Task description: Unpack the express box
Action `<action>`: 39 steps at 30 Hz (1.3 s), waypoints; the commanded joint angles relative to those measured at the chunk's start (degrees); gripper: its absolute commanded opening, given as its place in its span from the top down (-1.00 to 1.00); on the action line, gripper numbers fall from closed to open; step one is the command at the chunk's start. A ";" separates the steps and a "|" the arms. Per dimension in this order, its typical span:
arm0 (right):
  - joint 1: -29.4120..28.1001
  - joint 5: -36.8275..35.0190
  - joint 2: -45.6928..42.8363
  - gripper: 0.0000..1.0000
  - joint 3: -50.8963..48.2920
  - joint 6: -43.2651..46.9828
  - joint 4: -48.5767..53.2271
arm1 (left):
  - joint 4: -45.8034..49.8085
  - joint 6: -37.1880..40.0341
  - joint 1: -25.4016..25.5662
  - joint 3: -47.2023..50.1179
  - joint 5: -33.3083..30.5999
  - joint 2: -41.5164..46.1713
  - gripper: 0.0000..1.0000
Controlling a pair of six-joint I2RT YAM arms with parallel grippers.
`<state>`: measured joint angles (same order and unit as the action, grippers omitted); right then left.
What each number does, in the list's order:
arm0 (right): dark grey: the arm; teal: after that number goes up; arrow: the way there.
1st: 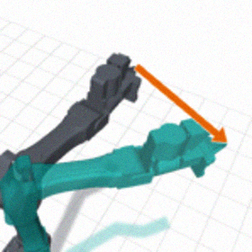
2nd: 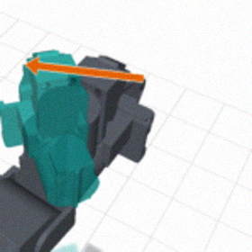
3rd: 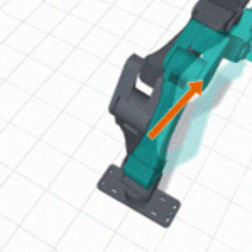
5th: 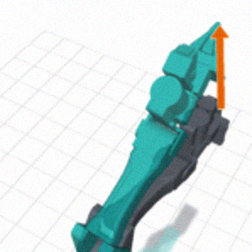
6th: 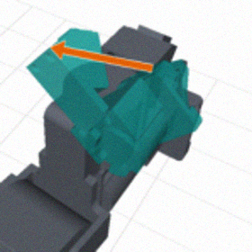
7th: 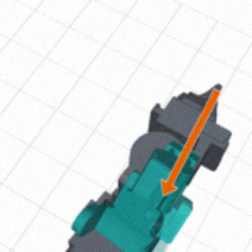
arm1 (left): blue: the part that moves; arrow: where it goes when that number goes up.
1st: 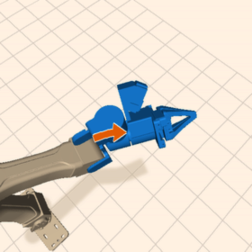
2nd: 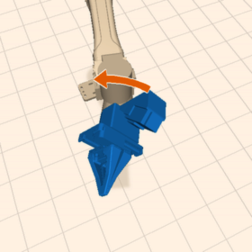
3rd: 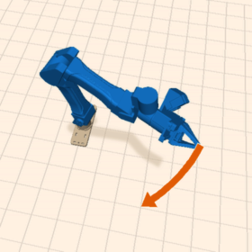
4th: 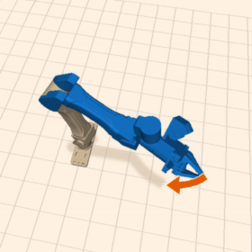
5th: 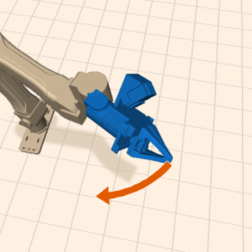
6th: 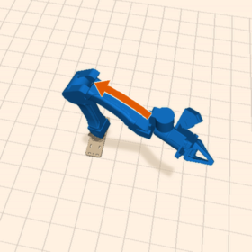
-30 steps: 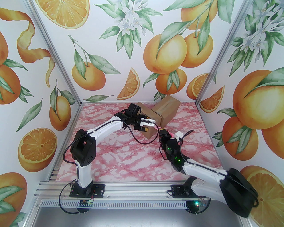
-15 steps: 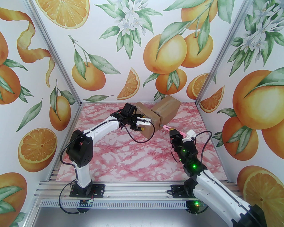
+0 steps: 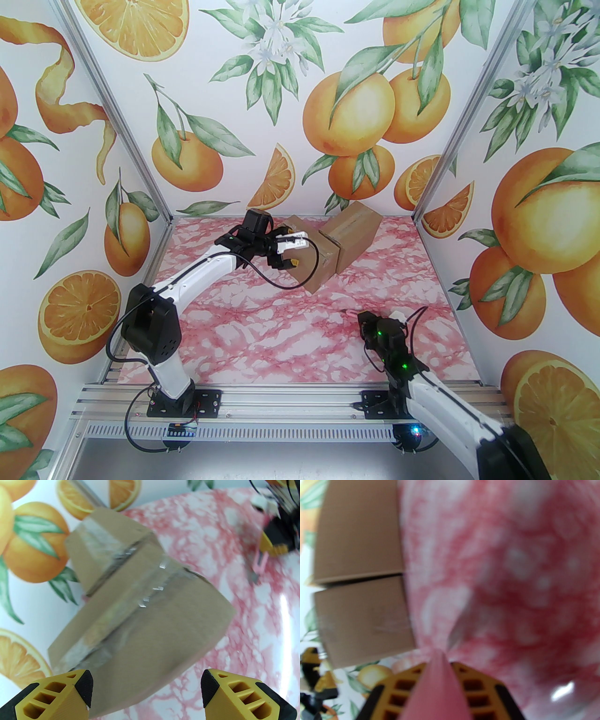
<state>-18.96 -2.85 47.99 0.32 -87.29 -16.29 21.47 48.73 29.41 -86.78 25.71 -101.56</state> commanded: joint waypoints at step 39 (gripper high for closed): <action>2.88 10.91 27.78 -0.99 9.77 -0.09 -20.25 | 9.08 -40.48 -3.65 -21.22 -14.72 -9.90 -0.64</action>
<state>-15.55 10.39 88.07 5.76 -95.11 -67.11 27.11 16.64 27.11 -104.36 12.40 -110.17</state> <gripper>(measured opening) 0.995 0.822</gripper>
